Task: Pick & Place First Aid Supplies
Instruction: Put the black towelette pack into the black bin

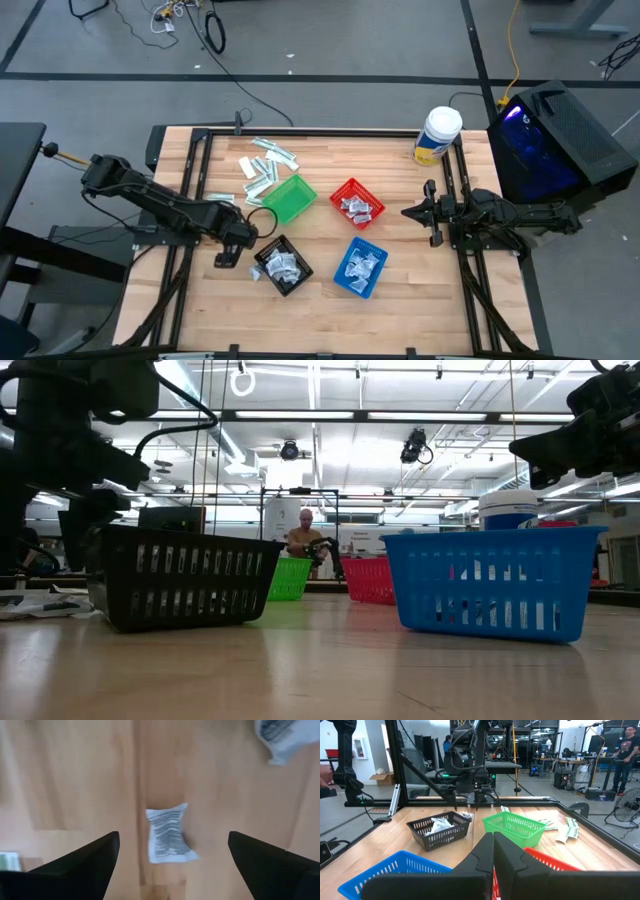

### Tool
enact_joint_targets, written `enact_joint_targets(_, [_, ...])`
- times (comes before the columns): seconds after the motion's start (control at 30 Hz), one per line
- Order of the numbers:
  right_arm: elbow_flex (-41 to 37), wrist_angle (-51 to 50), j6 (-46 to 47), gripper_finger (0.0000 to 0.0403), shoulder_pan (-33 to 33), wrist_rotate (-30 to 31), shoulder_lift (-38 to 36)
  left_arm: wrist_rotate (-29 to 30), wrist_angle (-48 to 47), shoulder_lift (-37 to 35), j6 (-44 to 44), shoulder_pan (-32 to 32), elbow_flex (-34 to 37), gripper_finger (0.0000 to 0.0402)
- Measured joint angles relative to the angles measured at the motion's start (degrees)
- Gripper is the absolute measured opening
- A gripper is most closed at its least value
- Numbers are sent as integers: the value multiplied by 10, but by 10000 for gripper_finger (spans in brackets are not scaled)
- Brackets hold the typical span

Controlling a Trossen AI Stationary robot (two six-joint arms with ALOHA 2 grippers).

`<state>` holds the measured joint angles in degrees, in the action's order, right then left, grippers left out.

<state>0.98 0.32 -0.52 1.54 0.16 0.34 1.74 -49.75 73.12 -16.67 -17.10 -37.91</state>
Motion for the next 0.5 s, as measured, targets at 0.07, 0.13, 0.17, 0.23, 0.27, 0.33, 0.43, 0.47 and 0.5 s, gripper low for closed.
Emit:
enact_joint_targets(0.07, [0,0,0,13,0,0,0,16,1,0,-8,0,0,381])
enact_joint_targets(0.13, [0,0,0,13,0,0,0,20,0,0,-19,0,0,381])
enact_joint_targets(0.17, [0,0,0,13,0,0,0,19,1,0,-25,0,0,381])
enact_joint_targets(0.23, [0,0,0,13,0,0,0,9,2,0,-37,0,0,381])
enact_joint_targets(0.27, [0,0,0,13,0,0,0,6,4,0,-37,0,0,381])
enact_joint_targets(0.33, [0,0,0,13,0,0,0,0,3,0,-37,0,0,381])
enact_joint_targets(0.43, [0,0,0,13,0,0,0,-1,-2,0,-37,0,0,381])
enact_joint_targets(0.47, [0,0,0,13,0,0,0,-1,-3,0,-37,0,0,381])
enact_joint_targets(0.5, [0,0,0,13,0,0,0,-1,-3,0,-37,0,0,381])
